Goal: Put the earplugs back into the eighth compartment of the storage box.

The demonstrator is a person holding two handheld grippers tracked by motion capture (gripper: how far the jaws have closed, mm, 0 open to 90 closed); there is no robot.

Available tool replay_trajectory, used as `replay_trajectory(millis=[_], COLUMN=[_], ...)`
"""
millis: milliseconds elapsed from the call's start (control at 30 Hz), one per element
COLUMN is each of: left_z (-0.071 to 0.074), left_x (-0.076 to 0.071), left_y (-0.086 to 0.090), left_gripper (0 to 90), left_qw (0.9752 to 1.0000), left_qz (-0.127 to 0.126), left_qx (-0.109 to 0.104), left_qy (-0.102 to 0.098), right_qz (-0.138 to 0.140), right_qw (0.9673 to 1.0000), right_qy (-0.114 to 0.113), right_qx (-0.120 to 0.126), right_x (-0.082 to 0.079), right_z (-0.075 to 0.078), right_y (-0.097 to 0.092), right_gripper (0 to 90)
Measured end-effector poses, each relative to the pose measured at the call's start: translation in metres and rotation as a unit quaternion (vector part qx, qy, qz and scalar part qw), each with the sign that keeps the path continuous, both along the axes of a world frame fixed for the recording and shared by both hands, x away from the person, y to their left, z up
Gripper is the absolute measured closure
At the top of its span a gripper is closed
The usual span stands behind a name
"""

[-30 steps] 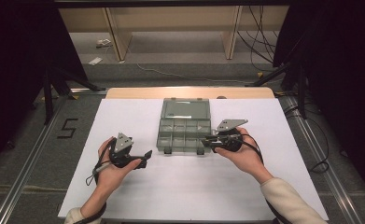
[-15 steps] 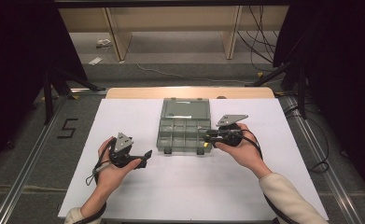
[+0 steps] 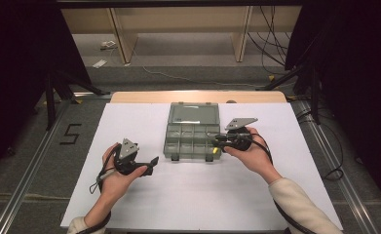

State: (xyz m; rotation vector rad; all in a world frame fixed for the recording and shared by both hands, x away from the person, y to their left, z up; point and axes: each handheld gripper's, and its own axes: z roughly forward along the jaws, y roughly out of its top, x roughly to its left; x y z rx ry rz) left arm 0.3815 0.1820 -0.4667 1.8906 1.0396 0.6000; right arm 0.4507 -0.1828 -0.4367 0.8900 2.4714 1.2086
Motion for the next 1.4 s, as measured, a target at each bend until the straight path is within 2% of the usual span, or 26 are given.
replay_trajectory(millis=[1400], left_z=[0.0], left_x=[0.0], left_y=[0.001], left_gripper=[6.2], left_qw=[1.0], left_qz=[-0.001], left_qx=[0.003], left_qy=[0.001], right_qz=[0.005], right_qw=[0.9998], right_qy=[0.005], right_qx=[-0.018], right_x=[0.013], right_z=[-0.009], right_y=[0.014], right_gripper=[68.6])
